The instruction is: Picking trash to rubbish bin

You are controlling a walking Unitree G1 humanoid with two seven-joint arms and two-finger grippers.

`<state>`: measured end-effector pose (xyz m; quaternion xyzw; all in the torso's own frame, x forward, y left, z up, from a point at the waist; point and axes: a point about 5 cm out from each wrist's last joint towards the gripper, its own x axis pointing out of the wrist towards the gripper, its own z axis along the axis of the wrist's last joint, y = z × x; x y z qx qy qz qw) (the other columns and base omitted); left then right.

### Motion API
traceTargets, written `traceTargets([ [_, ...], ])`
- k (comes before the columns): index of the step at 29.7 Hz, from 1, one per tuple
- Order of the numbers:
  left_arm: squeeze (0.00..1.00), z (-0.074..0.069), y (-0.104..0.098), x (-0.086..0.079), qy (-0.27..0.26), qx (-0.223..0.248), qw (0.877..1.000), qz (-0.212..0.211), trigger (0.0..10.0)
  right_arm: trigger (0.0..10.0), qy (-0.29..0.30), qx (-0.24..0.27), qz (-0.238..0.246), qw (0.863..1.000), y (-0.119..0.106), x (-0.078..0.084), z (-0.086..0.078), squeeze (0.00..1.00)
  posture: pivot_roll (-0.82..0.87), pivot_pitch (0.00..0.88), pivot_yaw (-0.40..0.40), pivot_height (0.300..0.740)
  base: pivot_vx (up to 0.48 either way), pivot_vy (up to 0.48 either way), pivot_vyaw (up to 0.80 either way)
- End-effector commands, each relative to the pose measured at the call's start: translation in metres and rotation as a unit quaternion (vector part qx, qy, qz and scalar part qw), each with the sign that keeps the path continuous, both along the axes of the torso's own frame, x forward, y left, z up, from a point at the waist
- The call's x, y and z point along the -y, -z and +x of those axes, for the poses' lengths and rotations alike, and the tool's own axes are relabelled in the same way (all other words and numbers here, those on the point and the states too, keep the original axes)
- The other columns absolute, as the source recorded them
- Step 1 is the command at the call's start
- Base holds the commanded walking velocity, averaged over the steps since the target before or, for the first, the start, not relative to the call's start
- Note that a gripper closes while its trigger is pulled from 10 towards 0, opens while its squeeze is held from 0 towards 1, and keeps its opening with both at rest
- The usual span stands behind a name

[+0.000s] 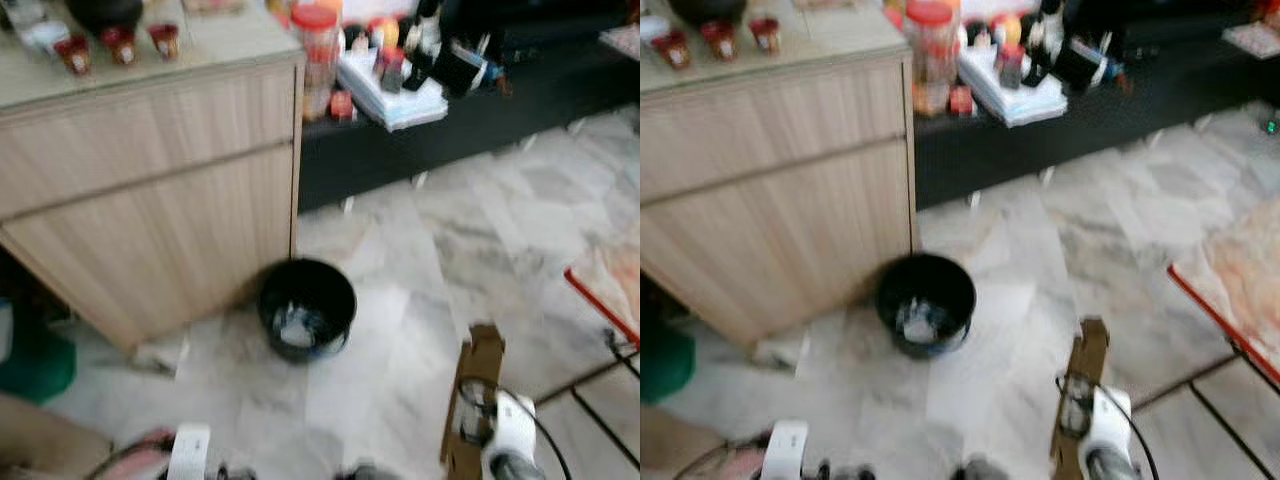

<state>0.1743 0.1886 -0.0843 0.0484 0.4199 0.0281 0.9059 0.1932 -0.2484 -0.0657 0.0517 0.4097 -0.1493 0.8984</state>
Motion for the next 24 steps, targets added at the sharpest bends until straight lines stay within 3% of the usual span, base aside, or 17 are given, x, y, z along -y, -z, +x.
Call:
traceTargets([
  [1,0.00,-0.0161,0.0092,0.0099,0.013,-0.036,0.999,-0.013,10.0,10.0,0.007,-0.006,-0.004,1.000,0.0006,0.0037,-0.0029,0.00,0.06,0.182,-0.112,0.740,0.364,0.000,0.00],
  [24,0.00,-0.0171,0.0095,0.0086,0.008,-0.038,0.999,-0.013,10.0,10.0,0.003,-0.008,-0.004,1.000,0.0014,0.0023,-0.0037,0.00,0.06,0.208,-0.115,0.740,0.343,0.000,0.10],
])
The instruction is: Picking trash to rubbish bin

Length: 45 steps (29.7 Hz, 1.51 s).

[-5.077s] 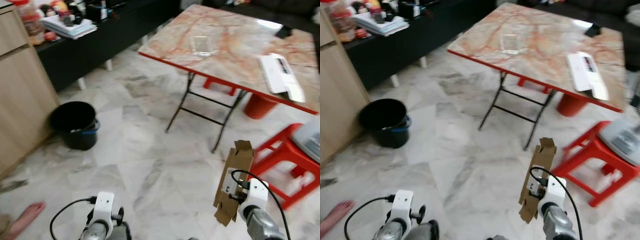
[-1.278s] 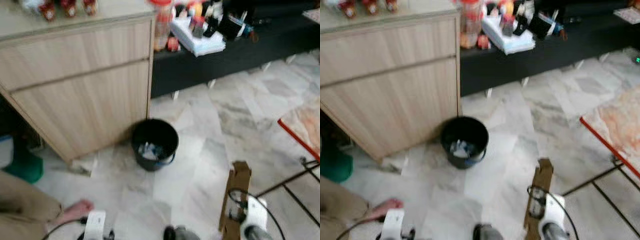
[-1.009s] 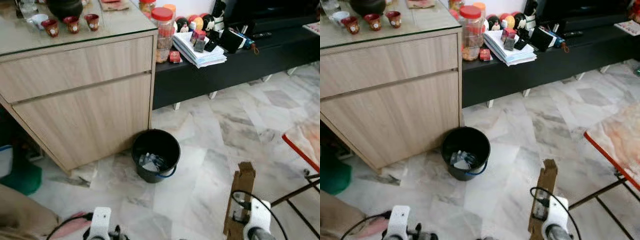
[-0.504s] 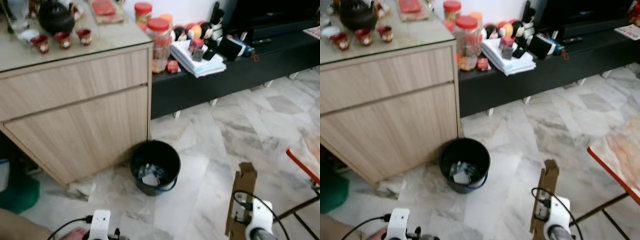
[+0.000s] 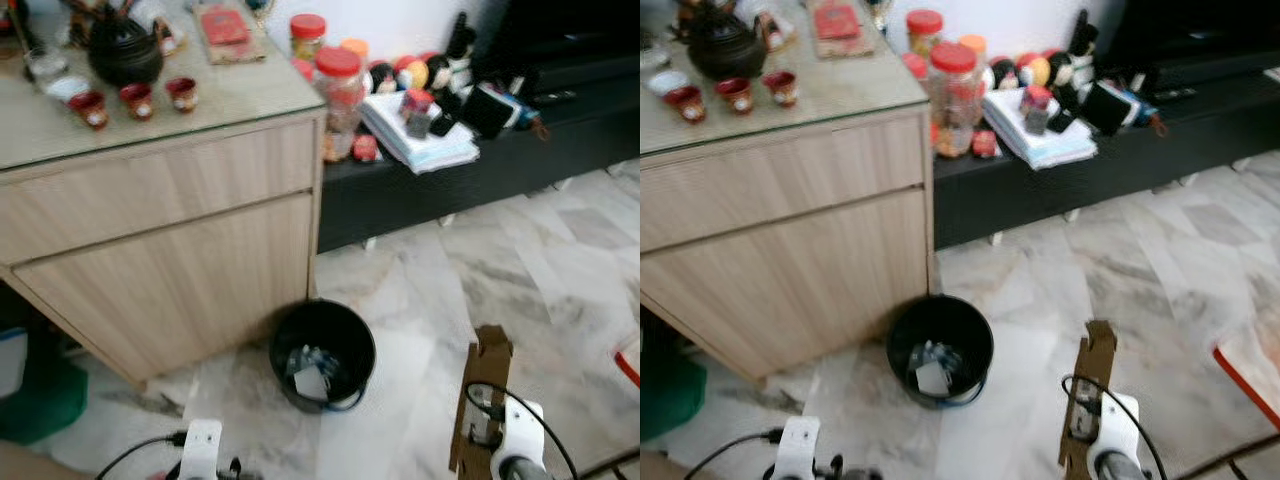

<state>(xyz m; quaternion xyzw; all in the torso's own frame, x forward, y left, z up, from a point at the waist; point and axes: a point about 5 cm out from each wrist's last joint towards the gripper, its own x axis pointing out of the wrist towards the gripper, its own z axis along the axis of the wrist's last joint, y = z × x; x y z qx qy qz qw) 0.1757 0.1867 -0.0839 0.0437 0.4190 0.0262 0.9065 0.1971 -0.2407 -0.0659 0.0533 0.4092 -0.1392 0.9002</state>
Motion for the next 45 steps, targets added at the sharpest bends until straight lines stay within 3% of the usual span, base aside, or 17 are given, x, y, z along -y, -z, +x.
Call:
traceTargets([
  [1,0.00,-0.019,0.010,0.007,0.008,-0.039,0.999,-0.008,10.0,10.0,0.012,-0.009,-0.010,1.000,0.001,0.010,-0.008,0.00,0.06,0.208,-0.115,0.740,0.360,0.000,0.00],
  [7,0.00,-0.019,0.010,0.007,0.005,-0.040,0.999,-0.008,10.0,10.0,0.011,-0.011,-0.010,1.000,0.001,0.010,-0.008,0.00,0.06,0.218,-0.117,0.740,0.340,0.000,0.00],
  [15,0.00,-0.018,0.010,0.007,0.003,-0.038,0.999,-0.008,10.0,10.0,-0.013,0.010,-0.018,1.000,-0.007,0.009,0.007,0.00,0.06,0.218,-0.120,0.740,0.307,0.000,0.00],
  [19,0.00,-0.017,0.009,0.008,0.006,-0.036,0.999,-0.008,10.0,10.0,-0.045,0.026,-0.028,0.998,-0.015,0.006,0.022,0.00,0.06,0.219,-0.122,0.740,0.000,0.000,0.00],
  [21,0.00,-0.013,0.008,0.011,0.012,-0.029,0.999,-0.009,10.0,10.0,-0.092,0.038,-0.046,0.994,-0.024,0.000,0.038,0.00,0.06,0.220,-0.124,0.740,0.000,0.000,0.00],
  [25,0.00,-0.004,0.004,0.014,0.024,-0.014,1.000,-0.012,10.0,10.0,-0.152,0.042,-0.072,0.985,-0.031,-0.010,0.053,0.00,0.06,0.221,-0.127,0.740,0.000,0.000,0.00],
  [28,0.00,0.010,-0.003,0.020,0.039,0.015,0.999,-0.027,10.0,10.0,-0.225,0.067,-0.077,0.969,-0.045,-0.030,0.075,0.00,0.06,0.221,-0.132,0.740,0.000,0.000,0.00],
  [30,0.00,0.014,-0.005,0.021,0.043,0.021,0.998,-0.029,10.0,10.0,-0.233,0.074,-0.073,0.967,-0.048,-0.034,0.080,0.00,0.06,0.221,-0.132,0.740,0.000,0.000,0.00],
  [33,0.00,0.031,-0.015,0.027,0.047,0.059,0.996,-0.042,10.0,10.0,-0.279,0.092,-0.067,0.954,-0.060,-0.055,0.098,0.00,0.06,0.222,-0.137,0.740,0.000,0.000,0.00],
  [34,0.00,0.037,-0.019,0.029,0.046,0.072,0.995,-0.048,10.0,10.0,-0.304,0.096,-0.069,0.945,-0.064,-0.063,0.102,0.00,0.06,0.224,-0.138,0.740,0.000,0.000,0.00],
  [35,0.00,0.046,-0.025,0.032,0.050,0.092,0.993,-0.057,10.0,10.0,-0.351,0.097,-0.088,0.927,-0.067,-0.076,0.106,0.00,0.06,0.225,-0.142,0.740,0.000,0.000,0.00],
  [36,0.00,0.048,-0.026,0.033,0.052,0.095,0.992,-0.058,10.0,10.0,-0.361,0.097,-0.094,0.923,-0.067,-0.078,0.107,0.00,0.06,0.225,-0.142,0.740,0.000,0.000,0.00],
  [38,0.00,0.063,-0.038,0.046,0.083,0.128,0.985,-0.086,10.0,10.0,-0.431,0.111,-0.132,0.886,-0.073,-0.103,0.113,0.00,0.07,0.226,-0.145,0.740,0.000,0.000,0.00],
  [41,0.00,0.073,-0.047,0.059,0.120,0.153,0.975,-0.109,10.0,10.0,-0.444,0.125,-0.119,0.879,-0.078,-0.120,0.116,0.00,0.07,0.226,-0.146,0.740,0.000,0.000,0.00],
  [43,0.00,0.079,-0.054,0.071,0.154,0.166,0.966,-0.125,10.0,10.0,-0.463,0.133,-0.124,0.868,-0.080,-0.134,0.117,0.00,0.08,0.225,-0.149,0.740,0.000,0.000,0.00],
  [45,0.00,0.080,-0.055,0.074,0.164,0.169,0.963,-0.129,10.0,10.0,-0.469,0.135,-0.127,0.864,-0.081,-0.138,0.118,0.00,0.08,0.225,-0.149,0.740,0.000,0.000,0.00],
])
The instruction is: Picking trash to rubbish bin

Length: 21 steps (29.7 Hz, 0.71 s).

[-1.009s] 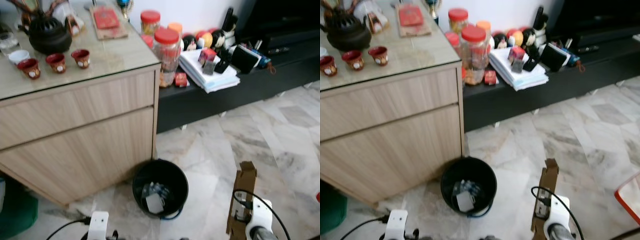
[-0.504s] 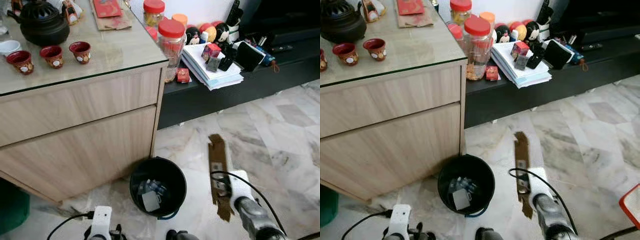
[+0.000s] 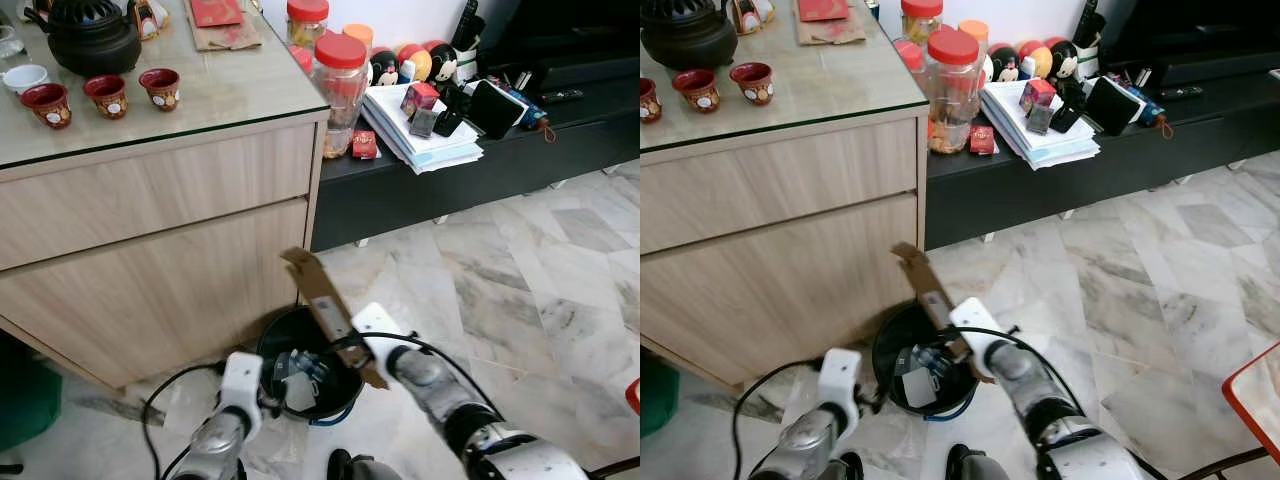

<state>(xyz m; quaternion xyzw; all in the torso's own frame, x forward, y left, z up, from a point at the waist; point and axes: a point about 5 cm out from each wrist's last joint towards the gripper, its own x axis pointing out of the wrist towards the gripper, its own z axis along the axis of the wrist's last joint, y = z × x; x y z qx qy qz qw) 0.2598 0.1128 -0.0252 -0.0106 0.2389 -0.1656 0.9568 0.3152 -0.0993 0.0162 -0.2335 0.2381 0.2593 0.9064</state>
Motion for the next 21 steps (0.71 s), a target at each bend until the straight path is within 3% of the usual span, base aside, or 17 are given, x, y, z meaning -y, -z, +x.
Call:
traceTargets([
  [1,0.00,-0.003,0.001,0.006,0.024,-0.004,1.000,-0.008,10.0,10.0,-0.006,0.003,-0.011,1.000,0.000,-0.001,0.000,0.00,0.09,0.227,-0.150,0.740,0.000,0.000,0.00],
  [3,0.00,-0.001,-0.003,0.016,0.055,0.003,0.998,-0.025,10.0,10.0,-0.007,0.012,-0.018,1.000,-0.002,-0.007,0.001,0.00,0.09,0.230,-0.152,0.740,0.000,0.000,0.00],
  [8,0.00,-0.001,-0.006,0.024,0.081,0.010,0.996,-0.039,10.0,10.0,0.010,0.030,-0.035,0.999,-0.006,-0.007,0.006,0.00,0.10,0.233,-0.156,0.740,0.000,0.000,0.00],
  [21,0.00,-0.006,-0.004,0.024,0.091,0.006,0.994,-0.051,10.0,10.0,0.069,0.047,-0.029,0.996,-0.014,0.001,0.015,0.00,0.11,0.244,-0.153,0.740,0.000,0.000,0.00],
])
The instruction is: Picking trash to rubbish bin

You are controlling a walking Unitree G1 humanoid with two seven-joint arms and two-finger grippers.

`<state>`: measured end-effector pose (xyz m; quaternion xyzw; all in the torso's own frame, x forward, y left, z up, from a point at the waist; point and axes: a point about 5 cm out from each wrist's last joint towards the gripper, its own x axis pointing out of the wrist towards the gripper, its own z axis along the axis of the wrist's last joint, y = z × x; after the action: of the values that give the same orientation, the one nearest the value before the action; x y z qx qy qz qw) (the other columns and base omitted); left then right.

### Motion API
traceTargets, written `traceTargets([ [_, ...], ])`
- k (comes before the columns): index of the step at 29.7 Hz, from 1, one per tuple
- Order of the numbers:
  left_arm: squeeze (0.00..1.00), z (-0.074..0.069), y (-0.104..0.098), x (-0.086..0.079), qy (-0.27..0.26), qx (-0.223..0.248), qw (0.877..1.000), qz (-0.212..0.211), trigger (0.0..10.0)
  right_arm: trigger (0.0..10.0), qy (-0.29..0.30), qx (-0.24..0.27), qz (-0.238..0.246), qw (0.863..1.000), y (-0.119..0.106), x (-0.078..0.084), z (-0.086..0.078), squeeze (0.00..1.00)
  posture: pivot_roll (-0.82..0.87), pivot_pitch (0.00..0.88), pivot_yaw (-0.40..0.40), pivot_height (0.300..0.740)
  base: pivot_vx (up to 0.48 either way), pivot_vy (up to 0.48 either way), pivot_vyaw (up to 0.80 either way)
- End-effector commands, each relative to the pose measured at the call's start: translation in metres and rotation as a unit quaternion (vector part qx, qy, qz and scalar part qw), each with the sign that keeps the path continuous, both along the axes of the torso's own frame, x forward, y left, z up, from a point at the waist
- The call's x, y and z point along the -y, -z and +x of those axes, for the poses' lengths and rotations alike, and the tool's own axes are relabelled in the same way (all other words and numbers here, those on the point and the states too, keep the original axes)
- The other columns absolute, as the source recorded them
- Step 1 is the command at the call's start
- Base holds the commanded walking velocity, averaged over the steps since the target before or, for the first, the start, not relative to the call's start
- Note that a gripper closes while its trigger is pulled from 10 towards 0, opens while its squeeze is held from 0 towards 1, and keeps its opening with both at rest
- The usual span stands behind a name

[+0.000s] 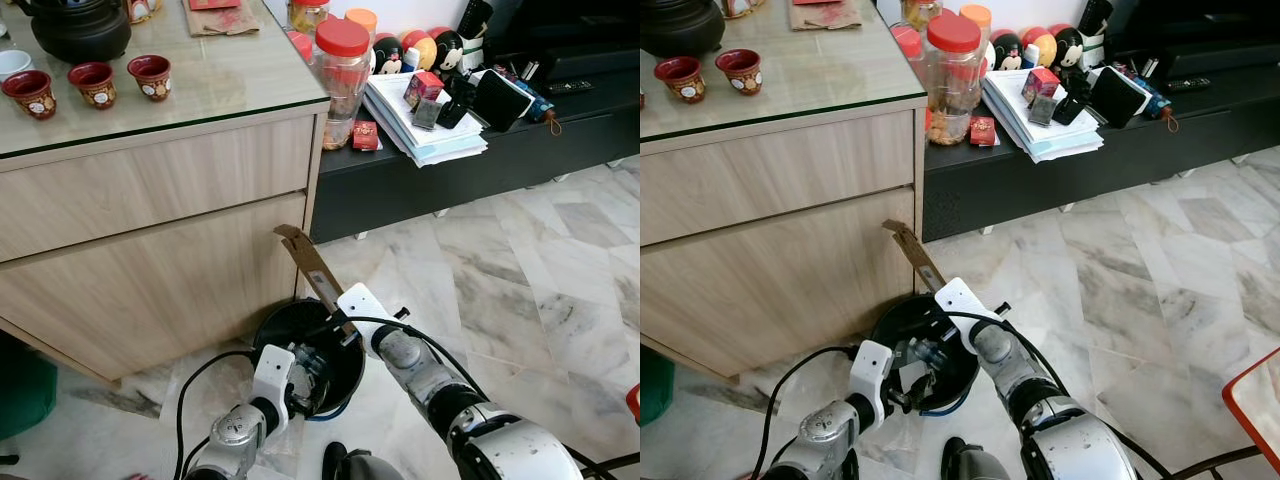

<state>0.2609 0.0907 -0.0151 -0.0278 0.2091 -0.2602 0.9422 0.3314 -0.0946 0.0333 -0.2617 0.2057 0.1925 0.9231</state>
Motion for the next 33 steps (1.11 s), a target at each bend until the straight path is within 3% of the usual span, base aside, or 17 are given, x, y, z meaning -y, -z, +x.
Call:
traceTargets([
  [1,0.00,-0.007,0.006,0.002,0.004,-0.017,1.000,-0.005,10.0,10.0,0.020,-0.009,0.001,1.000,0.003,0.006,-0.001,0.00,0.11,0.244,-0.152,0.740,0.000,0.000,0.00],
  [2,0.00,-0.007,0.006,0.002,0.004,-0.017,1.000,-0.005,10.0,10.0,0.021,-0.009,0.001,1.000,0.003,0.006,-0.001,0.00,0.11,0.244,-0.152,0.740,0.000,0.000,0.00],
  [3,0.00,-0.007,0.006,0.001,0.004,-0.017,1.000,-0.005,10.0,10.0,0.025,-0.009,0.004,1.000,0.003,0.006,-0.001,0.62,0.11,0.244,-0.152,0.740,0.000,0.000,0.00],
  [4,0.00,-0.007,0.006,0.001,0.004,-0.017,1.000,-0.005,10.0,10.0,0.026,-0.009,0.008,1.000,0.003,0.006,-0.001,1.00,0.11,0.244,-0.152,0.740,0.000,0.000,0.00],
  [20,0.00,-0.006,0.006,0.000,0.004,-0.018,1.000,0.002,10.0,10.0,0.020,-0.010,0.029,0.999,0.001,0.003,-0.001,1.00,0.11,0.245,-0.153,0.740,0.000,0.000,0.00],
  [21,0.00,-0.007,0.006,-0.001,0.003,-0.020,1.000,0.006,10.0,10.0,0.015,-0.011,0.028,0.999,0.002,0.002,-0.001,0.00,0.11,0.245,-0.153,0.740,0.000,0.000,0.00],
  [23,0.00,-0.008,0.009,-0.004,-0.004,-0.026,1.000,0.010,10.0,10.0,0.015,-0.013,0.028,0.999,0.003,0.005,-0.002,0.00,0.11,0.245,-0.153,0.740,0.000,0.000,0.00],
  [28,0.00,-0.017,0.023,-0.023,-0.058,-0.058,0.995,0.055,10.0,10.0,0.078,-0.020,0.059,0.995,0.005,0.035,-0.001,0.00,0.10,0.246,-0.156,0.740,0.000,0.000,0.00],
  [30,0.00,-0.019,0.024,-0.024,-0.062,-0.061,0.995,0.056,10.0,10.0,0.085,-0.021,0.062,0.994,0.005,0.039,-0.002,0.00,0.09,0.246,-0.156,0.740,0.000,0.000,0.00],
  [33,0.00,-0.031,0.035,-0.041,-0.104,-0.084,0.987,0.093,10.0,10.0,0.160,-0.030,0.091,0.983,0.010,0.075,-0.007,0.00,0.09,0.244,-0.158,0.740,0.000,0.000,0.00],
])
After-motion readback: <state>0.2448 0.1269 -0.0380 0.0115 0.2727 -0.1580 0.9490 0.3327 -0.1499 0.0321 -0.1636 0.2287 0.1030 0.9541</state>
